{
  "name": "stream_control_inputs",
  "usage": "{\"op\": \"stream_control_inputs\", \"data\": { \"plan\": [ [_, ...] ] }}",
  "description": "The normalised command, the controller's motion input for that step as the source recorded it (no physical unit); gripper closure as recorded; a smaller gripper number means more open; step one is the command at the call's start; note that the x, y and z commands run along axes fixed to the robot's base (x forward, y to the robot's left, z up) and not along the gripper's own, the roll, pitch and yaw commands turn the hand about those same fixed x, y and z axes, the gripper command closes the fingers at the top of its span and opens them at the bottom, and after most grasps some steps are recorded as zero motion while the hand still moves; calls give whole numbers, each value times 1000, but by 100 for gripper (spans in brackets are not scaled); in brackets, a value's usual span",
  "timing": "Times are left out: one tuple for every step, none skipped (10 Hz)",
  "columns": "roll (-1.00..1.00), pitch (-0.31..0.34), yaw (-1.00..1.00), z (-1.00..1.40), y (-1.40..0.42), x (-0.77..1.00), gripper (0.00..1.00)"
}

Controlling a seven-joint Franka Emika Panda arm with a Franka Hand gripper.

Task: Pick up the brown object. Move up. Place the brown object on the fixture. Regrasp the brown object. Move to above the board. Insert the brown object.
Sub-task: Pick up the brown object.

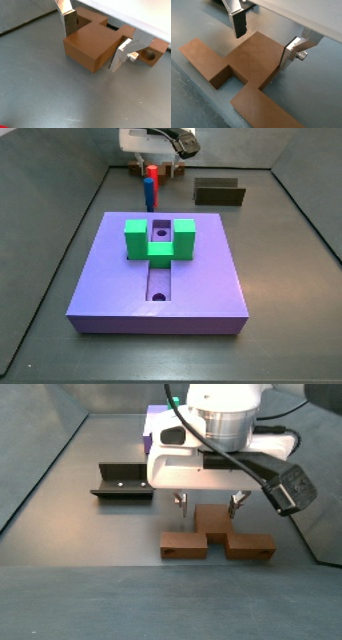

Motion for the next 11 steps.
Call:
{"op": "stream_control_inputs", "data": {
  "plan": [
    [-141, -59, 0, -140, 0, -14, 0],
    [-99, -63, 0, -63, -63, -51, 0],
    [-59, -67, 0, -49, -89, -69, 0],
    [-23, -56, 29, -94, -26, -17, 0],
    [-13, -51, 20, -129, 0, -29, 0],
    [0, -47, 0, -226, 0, -49, 0],
    [0, -60, 0, -269, 29, -117, 0],
    [0, -60, 0, -214, 0, -74, 0],
    [-49, -10, 0, -46, 94, -26, 0],
    [-140, -14, 111, 71, 186, 0, 0],
    [-83, -46, 140, 17, 9, 0, 0]
  ]
}}
